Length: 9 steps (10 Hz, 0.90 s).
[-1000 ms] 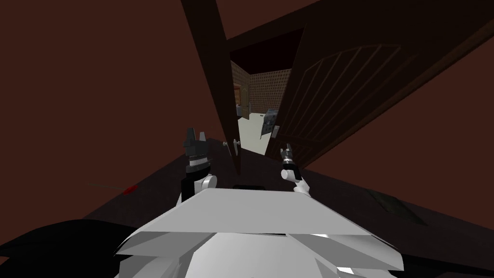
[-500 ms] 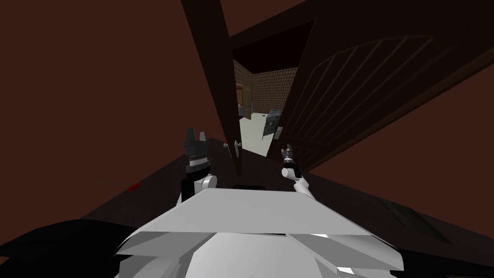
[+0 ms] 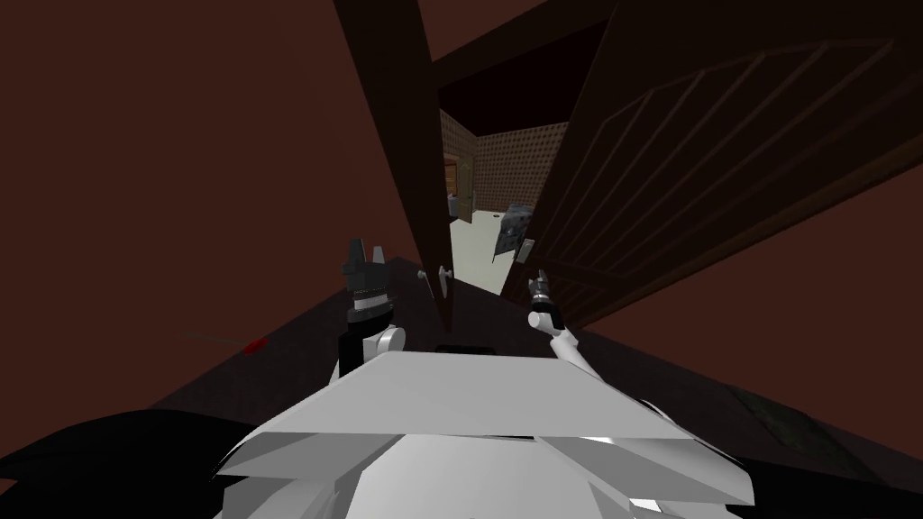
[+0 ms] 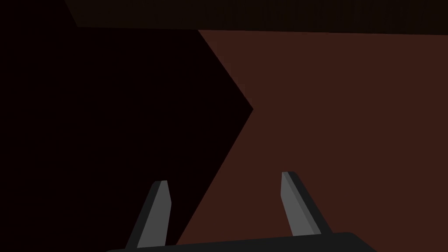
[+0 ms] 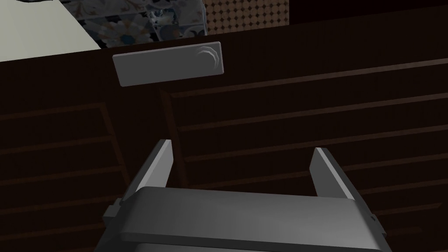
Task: Pull the door open
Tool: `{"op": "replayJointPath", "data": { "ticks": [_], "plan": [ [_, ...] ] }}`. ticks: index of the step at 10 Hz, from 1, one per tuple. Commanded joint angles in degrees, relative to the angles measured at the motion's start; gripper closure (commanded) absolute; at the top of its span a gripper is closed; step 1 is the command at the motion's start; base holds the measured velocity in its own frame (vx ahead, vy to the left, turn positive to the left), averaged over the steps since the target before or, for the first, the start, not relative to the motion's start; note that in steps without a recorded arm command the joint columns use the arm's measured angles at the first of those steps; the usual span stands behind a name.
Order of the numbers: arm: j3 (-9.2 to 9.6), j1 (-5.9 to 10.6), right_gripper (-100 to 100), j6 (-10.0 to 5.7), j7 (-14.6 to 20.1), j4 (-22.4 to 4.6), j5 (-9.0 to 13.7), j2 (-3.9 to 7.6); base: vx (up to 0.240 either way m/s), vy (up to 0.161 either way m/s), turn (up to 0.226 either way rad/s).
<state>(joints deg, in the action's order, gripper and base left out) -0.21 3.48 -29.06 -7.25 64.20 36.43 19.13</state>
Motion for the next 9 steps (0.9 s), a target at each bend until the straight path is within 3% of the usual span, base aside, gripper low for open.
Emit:
{"op": "replayJointPath", "data": {
  "ticks": [1,2,6,7,9],
  "plan": [
    [0.13,1.31,-100,-0.51,-0.53,-2.81,1.06,0.61,0.057,-0.003,0.041],
    [0.13,1.31,-100,-0.51,-0.53,-2.81,1.06,0.61,0.042,-0.004,0.03],
    [0.35,5.28,-100,-1.59,-2.35,-9.84,4.58,2.68,0.084,-0.006,0.074],
    [0.35,5.28,-100,-1.59,-2.35,-10.42,4.58,2.68,0.077,-0.017,0.027],
    [0.45,7.09,-100,-2.09,-3.18,-13.87,6.18,3.62,0.058,-0.008,0.053]
  ]
}}
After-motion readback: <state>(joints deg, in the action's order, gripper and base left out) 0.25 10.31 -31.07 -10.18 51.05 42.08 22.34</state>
